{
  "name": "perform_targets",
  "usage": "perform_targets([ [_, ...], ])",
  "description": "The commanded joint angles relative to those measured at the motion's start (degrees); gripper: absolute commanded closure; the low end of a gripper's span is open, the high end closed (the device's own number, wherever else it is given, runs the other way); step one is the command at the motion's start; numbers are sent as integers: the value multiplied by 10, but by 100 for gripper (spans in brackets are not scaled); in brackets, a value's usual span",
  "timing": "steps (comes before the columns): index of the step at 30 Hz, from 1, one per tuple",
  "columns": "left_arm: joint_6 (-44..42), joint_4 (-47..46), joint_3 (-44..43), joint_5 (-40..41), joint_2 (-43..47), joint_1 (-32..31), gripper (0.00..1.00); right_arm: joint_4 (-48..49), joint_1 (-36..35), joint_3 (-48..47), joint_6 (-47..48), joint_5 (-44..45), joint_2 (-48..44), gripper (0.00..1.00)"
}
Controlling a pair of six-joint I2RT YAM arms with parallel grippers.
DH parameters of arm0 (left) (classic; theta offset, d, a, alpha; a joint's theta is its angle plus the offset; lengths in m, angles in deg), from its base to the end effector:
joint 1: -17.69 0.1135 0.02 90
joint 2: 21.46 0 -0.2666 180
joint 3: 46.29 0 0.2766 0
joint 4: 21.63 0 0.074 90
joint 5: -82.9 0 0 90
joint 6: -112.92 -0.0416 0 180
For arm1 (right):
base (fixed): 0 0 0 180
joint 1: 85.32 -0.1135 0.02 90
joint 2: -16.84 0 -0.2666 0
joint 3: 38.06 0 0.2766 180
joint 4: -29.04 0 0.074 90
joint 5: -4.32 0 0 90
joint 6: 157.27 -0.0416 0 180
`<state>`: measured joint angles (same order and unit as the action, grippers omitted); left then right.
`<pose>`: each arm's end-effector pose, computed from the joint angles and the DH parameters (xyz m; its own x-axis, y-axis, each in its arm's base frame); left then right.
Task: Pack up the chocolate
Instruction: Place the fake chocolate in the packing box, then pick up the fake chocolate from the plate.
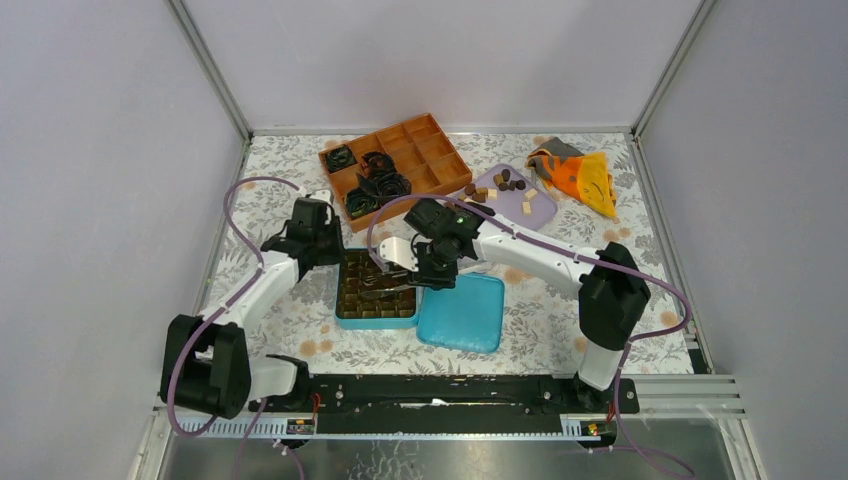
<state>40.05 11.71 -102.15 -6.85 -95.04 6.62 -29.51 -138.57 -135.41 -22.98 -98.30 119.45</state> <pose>0.2756 -0.0537 0.1951 -0.7852 -0.1465 -0.6016 -0.0439 0.9823 -0.1819 0.2346 0.3293 0.2455 0.2020 -0.8684 -0.4528 -0.9759 -0.1394 -0.1679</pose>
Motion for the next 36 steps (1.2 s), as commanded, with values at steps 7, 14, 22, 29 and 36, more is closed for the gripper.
perform_targets([
  [7,-13,-10,-13,34,104,11,43,-13,-5,-43,-12,-18,-12,52],
  [14,-45,-39,5,15,193,12,9,-39,28,-35,6,-39,-73,53],
  [22,-34,-78,34,-55,259,12,1,-18,220,36,-12,-140,-181,53],
  [29,-36,-83,34,-128,253,12,1,50,357,173,-24,-168,-248,52],
  [36,-41,-82,40,-137,251,1,1,93,402,267,-21,-155,-259,53],
])
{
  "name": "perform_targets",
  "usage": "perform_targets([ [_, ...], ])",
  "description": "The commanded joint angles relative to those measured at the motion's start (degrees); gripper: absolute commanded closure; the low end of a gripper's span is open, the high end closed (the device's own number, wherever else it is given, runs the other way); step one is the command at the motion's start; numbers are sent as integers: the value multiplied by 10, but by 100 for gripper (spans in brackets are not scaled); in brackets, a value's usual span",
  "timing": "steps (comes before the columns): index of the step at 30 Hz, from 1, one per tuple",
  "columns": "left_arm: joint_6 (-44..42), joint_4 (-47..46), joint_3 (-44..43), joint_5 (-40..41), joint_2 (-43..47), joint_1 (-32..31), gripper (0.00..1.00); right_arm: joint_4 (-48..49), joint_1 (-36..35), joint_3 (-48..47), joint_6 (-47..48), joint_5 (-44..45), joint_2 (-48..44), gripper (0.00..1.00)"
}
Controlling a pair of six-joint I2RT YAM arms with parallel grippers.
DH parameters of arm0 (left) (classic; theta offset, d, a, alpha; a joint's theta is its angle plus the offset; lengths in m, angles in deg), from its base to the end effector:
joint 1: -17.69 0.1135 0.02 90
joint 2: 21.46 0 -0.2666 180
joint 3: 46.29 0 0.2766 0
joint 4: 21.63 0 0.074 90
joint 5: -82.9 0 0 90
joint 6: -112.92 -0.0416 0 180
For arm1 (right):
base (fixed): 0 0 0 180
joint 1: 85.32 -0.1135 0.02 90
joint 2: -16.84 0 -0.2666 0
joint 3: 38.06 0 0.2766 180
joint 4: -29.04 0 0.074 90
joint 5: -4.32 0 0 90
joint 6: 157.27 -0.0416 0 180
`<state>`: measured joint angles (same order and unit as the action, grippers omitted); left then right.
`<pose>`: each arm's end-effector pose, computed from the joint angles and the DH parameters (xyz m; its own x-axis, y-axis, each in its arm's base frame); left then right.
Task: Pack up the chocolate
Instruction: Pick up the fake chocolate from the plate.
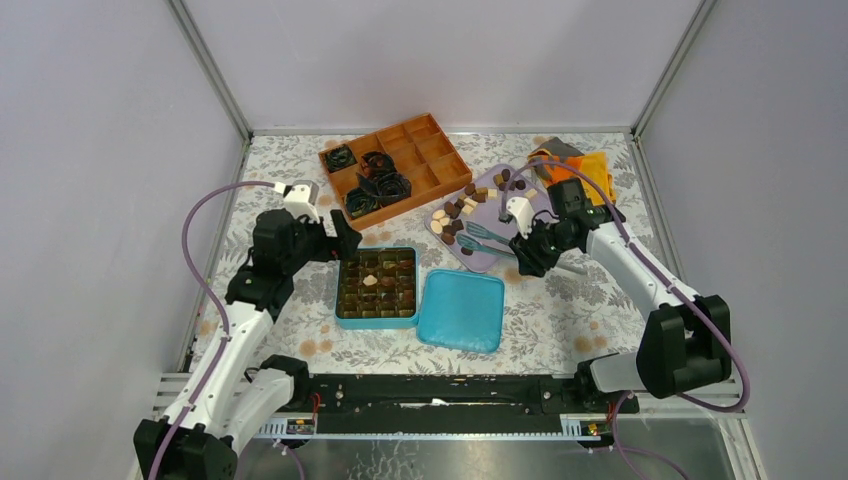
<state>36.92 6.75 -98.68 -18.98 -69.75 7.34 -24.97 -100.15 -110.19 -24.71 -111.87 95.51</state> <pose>0.2179 -0.0485 0.2851 -0.4797 -0.1531 -0.8640 0.2518 0.9192 -0.3027 0.2826 0.0938 0.2465 -0.3228 -0.7133 -0.6221 -0.8930 0.4473 -0.0495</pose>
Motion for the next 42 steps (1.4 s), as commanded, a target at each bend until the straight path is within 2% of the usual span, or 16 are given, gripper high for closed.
perform_targets([
  [1,-9,-31,3,-10,-3,-7,1,51,22,18,-3,-20,-15,53],
  [19,8,-29,-4,-19,-9,-17,1,39,33,6,19,34,58,52],
  [42,5,-16,-9,-17,-20,-13,1,60,30,11,17,35,98,51],
])
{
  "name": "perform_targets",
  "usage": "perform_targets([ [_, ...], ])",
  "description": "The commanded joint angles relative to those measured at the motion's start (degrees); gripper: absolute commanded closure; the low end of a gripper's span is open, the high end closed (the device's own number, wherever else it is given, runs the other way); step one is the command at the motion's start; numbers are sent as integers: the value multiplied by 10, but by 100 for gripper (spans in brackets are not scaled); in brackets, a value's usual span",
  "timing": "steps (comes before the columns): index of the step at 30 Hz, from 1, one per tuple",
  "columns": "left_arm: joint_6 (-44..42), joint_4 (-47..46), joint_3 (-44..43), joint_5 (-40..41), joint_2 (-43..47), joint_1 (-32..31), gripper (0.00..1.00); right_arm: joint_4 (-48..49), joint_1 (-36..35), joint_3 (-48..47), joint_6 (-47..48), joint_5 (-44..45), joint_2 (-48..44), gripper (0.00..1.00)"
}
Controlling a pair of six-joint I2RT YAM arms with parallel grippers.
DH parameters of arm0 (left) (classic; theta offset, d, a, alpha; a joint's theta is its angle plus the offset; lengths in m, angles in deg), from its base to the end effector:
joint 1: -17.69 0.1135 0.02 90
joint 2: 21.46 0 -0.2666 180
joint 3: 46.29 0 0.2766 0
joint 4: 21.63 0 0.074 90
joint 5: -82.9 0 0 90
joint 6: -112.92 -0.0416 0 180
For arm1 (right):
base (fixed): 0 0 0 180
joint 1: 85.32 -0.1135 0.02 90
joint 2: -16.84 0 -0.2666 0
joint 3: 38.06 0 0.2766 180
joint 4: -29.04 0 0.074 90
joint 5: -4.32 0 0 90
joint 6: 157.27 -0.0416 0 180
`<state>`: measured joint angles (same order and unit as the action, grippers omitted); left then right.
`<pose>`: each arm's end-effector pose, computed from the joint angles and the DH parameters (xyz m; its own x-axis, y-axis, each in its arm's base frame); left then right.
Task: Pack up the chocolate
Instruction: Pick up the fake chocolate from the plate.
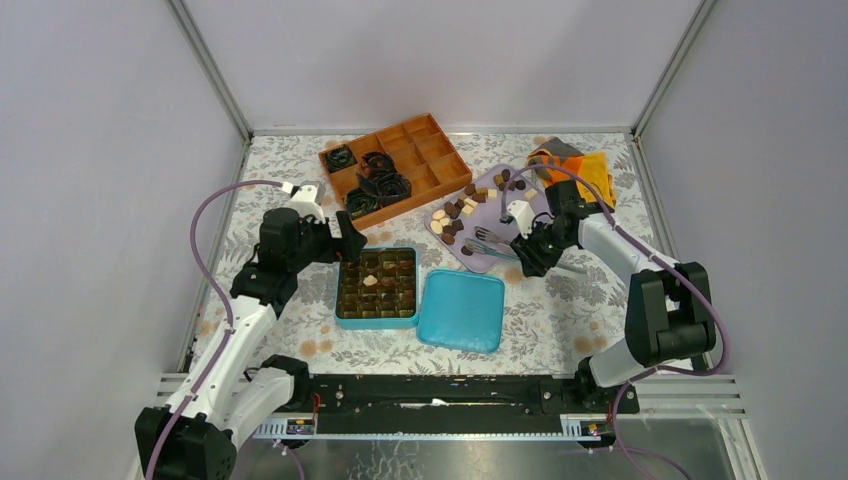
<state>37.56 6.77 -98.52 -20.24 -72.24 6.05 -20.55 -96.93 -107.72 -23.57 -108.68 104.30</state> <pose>0.2234 -0.0557 0.2751 -0.5293 -0.1423 -0.8364 0.2699 0.9064 -0.3250 0.3050 0.0793 0.1916 -0.4241 -0.7364 -0.5272 -0.8650 0.5017 -0.0048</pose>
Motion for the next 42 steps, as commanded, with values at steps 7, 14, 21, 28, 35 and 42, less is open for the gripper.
perform_targets([
  [7,-4,-15,-11,2,3,-1,1,26,-42,-9,7,48,26,50],
  [14,-4,-14,-11,7,5,0,1,38,-61,-5,6,74,31,51],
  [21,-5,-13,-11,8,3,0,1,41,-64,-3,3,78,27,59],
  [28,-5,-13,-10,10,4,1,1,37,-62,-5,-1,73,16,79],
  [35,-5,-10,-10,23,-5,0,1,39,-39,0,-10,42,-12,98],
  [42,-8,0,-14,30,-17,1,1,40,-26,-1,-15,19,-31,100],
])
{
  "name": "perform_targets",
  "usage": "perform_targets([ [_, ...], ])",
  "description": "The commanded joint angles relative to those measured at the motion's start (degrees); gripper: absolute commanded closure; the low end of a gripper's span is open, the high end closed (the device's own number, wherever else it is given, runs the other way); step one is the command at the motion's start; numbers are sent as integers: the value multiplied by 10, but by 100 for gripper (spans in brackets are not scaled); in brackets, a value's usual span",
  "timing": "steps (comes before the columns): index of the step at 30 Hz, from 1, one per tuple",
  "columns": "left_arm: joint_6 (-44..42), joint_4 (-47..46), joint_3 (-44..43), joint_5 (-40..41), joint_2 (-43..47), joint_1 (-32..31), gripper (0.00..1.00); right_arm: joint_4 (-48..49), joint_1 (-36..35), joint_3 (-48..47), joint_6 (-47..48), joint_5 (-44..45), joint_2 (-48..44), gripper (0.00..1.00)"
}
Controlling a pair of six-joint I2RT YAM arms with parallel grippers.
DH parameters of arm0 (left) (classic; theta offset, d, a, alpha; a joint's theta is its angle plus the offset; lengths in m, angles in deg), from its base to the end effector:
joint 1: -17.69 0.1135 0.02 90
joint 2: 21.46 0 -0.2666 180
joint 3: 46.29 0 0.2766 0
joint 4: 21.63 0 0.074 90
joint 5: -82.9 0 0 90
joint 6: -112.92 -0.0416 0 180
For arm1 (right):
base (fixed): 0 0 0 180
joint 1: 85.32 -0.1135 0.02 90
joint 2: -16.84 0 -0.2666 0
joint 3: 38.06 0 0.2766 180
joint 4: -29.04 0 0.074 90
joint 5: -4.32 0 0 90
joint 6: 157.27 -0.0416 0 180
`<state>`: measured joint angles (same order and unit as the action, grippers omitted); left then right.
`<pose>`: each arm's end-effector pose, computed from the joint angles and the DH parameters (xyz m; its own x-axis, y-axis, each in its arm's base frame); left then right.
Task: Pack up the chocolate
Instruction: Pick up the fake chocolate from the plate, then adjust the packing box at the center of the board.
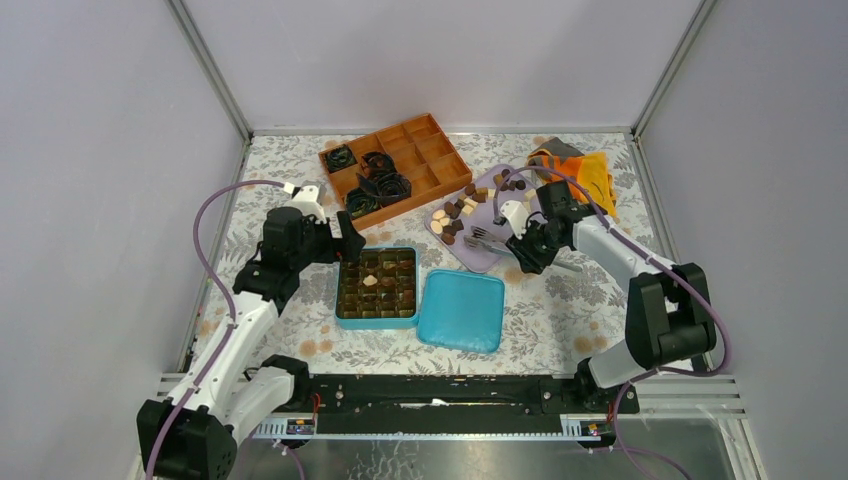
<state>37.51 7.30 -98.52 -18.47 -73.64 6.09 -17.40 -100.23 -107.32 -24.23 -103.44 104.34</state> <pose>0.2272 -0.0550 0.2689 -0.5501 -0.1392 -0.8234 0.2352 0.9203 -0.3127 0.3056 0.0945 0.1906 -0.3851 -0.7752 -0.5008 -0.8674 0.4893 -0.0904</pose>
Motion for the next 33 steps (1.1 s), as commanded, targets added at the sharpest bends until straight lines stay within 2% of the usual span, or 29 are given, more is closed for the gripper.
perform_targets([
  [1,-8,-5,-13,14,-3,1,1,8,9,-5,-9,-37,-34,100],
  [6,-2,-10,-6,30,-6,3,2,8,15,-3,-9,-54,-50,100],
  [10,4,-12,0,44,-18,3,6,8,16,-2,-8,-64,-56,100],
  [16,5,8,-10,59,-64,3,13,3,15,-2,-3,-89,-70,100],
  [26,7,52,-37,72,-160,3,17,-1,15,0,2,-121,-90,100],
  [33,3,59,-48,84,-193,11,47,-1,15,3,2,-134,-96,100],
])
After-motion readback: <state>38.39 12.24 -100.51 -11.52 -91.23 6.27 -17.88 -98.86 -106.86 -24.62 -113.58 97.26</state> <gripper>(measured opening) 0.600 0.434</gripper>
